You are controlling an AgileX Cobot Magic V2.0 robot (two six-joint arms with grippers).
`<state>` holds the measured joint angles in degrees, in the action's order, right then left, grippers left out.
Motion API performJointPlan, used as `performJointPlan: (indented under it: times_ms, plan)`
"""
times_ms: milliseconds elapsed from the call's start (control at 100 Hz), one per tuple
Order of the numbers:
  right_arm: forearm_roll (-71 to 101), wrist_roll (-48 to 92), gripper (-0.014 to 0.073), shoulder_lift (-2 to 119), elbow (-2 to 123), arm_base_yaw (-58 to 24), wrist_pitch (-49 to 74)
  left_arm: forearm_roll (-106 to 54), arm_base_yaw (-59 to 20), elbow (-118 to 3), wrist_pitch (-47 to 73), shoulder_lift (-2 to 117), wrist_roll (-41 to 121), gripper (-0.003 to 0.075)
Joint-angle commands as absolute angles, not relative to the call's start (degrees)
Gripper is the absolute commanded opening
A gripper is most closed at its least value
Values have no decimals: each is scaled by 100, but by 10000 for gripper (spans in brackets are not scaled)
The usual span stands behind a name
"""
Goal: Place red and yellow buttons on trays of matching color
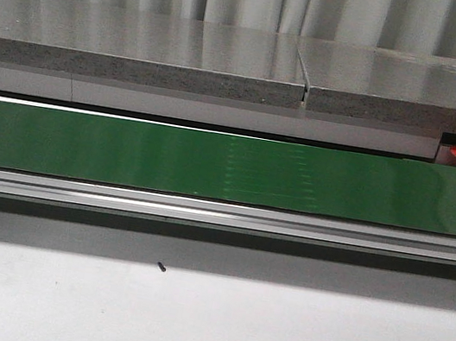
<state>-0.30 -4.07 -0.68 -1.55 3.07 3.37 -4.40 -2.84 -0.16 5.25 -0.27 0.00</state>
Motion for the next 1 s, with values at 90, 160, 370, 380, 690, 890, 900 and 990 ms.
performJointPlan:
  times_ms: [90,160,370,380,690,890,900,990]
  plan:
    - [-98,-392,-91,-170,-65,323,-87,-489,-265,175,37,-212,0,-20]
    - [-98,-392,-91,-170,-65,323,-87,-489,-265,175,37,-212,0,-20]
    - [-98,-392,-91,-170,-65,323,-87,-489,-265,175,37,-212,0,-20]
    - [-98,-392,-91,-170,-65,323,-87,-489,-265,175,37,-212,0,-20]
    - [-98,-392,-91,-170,-65,323,-87,-489,-265,175,37,-212,0,-20]
    - [-98,-392,-91,-170,-65,323,-87,-489,-244,-123,489,-212,0,-20]
    - [-98,-392,-91,-170,-65,323,-87,-489,-244,-149,536,-212,0,-20]
    - [-98,-392,-91,-170,-65,323,-87,-478,-244,-571,1171,-176,0,-20]
